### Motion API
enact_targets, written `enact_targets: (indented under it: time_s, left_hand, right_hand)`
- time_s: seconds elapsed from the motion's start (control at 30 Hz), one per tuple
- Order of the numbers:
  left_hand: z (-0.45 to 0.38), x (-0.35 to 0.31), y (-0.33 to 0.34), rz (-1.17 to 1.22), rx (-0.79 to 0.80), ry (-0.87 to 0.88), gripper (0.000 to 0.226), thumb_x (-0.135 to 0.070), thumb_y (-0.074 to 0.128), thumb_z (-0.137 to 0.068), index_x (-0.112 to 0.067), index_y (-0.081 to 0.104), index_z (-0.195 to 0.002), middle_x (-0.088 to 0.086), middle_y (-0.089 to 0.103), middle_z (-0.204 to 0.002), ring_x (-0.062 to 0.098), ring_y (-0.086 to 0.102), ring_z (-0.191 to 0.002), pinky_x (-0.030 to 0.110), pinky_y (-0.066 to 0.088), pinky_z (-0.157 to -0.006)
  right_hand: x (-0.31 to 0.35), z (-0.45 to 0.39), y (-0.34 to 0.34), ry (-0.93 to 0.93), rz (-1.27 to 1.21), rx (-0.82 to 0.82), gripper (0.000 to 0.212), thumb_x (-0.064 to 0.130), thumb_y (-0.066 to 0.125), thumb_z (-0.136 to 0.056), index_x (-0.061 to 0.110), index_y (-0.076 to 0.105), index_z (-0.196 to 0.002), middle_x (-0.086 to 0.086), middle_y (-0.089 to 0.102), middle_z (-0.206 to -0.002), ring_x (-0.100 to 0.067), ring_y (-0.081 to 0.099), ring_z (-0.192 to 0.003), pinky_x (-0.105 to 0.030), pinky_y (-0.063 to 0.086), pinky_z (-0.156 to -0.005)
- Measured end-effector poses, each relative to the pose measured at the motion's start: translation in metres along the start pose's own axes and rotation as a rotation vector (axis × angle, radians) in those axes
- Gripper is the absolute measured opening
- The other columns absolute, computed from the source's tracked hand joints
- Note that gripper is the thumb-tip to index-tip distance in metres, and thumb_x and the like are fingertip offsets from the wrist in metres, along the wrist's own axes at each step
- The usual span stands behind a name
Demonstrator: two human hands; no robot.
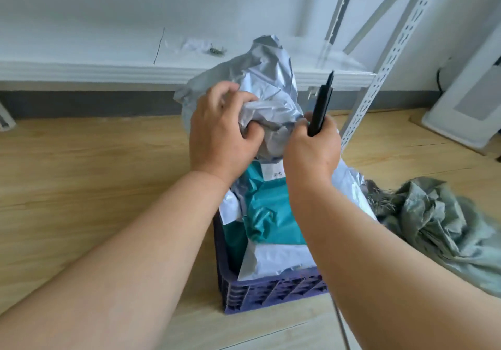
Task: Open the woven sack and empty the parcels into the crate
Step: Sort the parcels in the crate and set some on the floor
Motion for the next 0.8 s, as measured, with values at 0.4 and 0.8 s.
enact_targets:
  time_s: [0.4,0.8]
  left_hand:
    - [0.022,-0.050,0.103,-0.151,0.764,-0.380,0.066,-0.064,0.039,-0.091,-0.050,0.009,-0.148,-0.003,0.035,-0.153,0.028,0.042,-0.134,0.049,0.038,-0.107]
    - [0.038,-0.053,0.107,-0.705,0.824,-0.567,0.061,-0.063,0.041,-0.090,-0.037,0.031,-0.145,-0.006,0.034,-0.152,0.023,0.029,-0.140,0.054,0.011,-0.113]
  right_hand:
    - [-0.068,-0.077,-0.043,-0.061,0.248,0.436,0.027,0.036,0.062,-0.088,0.032,0.061,-0.115,0.008,0.062,-0.091,-0.018,0.060,-0.087,-0.028,0.043,-0.069]
    - [-0.118,-0.114,-0.038,0.298,-0.111,0.833,0.019,0.017,0.061,-0.082,0.029,0.066,-0.096,-0.005,0.068,-0.084,-0.026,0.067,-0.074,-0.042,0.059,-0.074]
Point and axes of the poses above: each hand's wrist, its own z-axis away from the middle knuckle, its own y-axis out of the palm, x = y × z, the point moved 3 cm from there along -z, towards the middle knuckle
